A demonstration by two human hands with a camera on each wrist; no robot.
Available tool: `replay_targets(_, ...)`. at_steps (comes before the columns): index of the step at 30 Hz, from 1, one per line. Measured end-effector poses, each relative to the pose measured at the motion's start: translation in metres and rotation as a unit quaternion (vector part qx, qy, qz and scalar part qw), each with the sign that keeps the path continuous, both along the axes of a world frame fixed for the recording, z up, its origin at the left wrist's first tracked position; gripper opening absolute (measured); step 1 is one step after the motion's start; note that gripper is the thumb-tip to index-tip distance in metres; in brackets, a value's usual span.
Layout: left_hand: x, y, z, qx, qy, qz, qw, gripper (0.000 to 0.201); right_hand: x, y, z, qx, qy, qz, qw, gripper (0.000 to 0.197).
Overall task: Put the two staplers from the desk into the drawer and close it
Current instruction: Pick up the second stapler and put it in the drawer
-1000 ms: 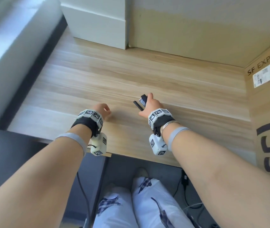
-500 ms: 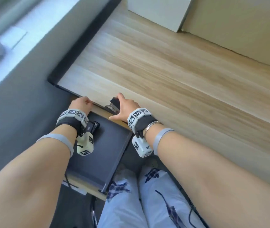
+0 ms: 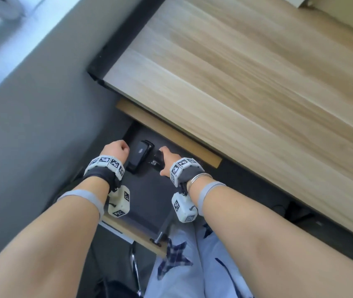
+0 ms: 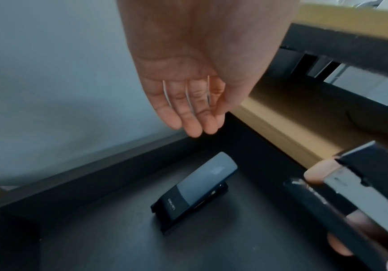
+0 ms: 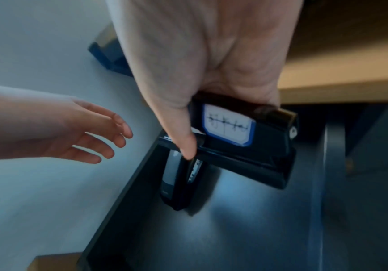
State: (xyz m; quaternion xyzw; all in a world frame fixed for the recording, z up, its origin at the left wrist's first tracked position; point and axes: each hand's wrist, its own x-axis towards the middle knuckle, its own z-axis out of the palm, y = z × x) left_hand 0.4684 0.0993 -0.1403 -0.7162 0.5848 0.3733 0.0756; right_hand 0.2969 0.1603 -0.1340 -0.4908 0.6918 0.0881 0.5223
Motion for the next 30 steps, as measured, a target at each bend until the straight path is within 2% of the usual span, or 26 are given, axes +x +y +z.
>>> replay_targets(6,-0.001,-0.002,-0.034,0.034,0.005,-0.008,0.999,0.029,0.017,-0.004,-0.046,0.074,0.014,-0.129,0.989,0.057)
replay_targets(10,-0.004,-0.004,-0.052,0.048,0.0,-0.018,0.999,0.027,0.019,-0.007,-0.069,0.106,0.001,-0.224,0.969,0.072)
replay_targets(14,-0.008,-0.008,-0.066,0.051,-0.005,-0.029,0.998,0.026,0.013,-0.008,-0.082,0.095,-0.029,-0.308,0.946,0.086)
replay_targets(19,-0.014,-0.008,-0.076,0.061,-0.007,-0.037,0.997,0.025,0.015,-0.005,-0.097,0.065,-0.023,-0.381,0.922,0.06)
replay_targets(24,-0.017,-0.009,-0.085,0.067,-0.005,-0.03,0.997,0.028,0.014,-0.006,-0.105,0.095,-0.018,-0.382,0.919,0.061)
replay_targets(30,-0.017,-0.005,-0.089,0.059,0.007,-0.018,0.998,0.022,0.012,-0.002,-0.113,0.109,0.023,-0.338,0.935,0.063)
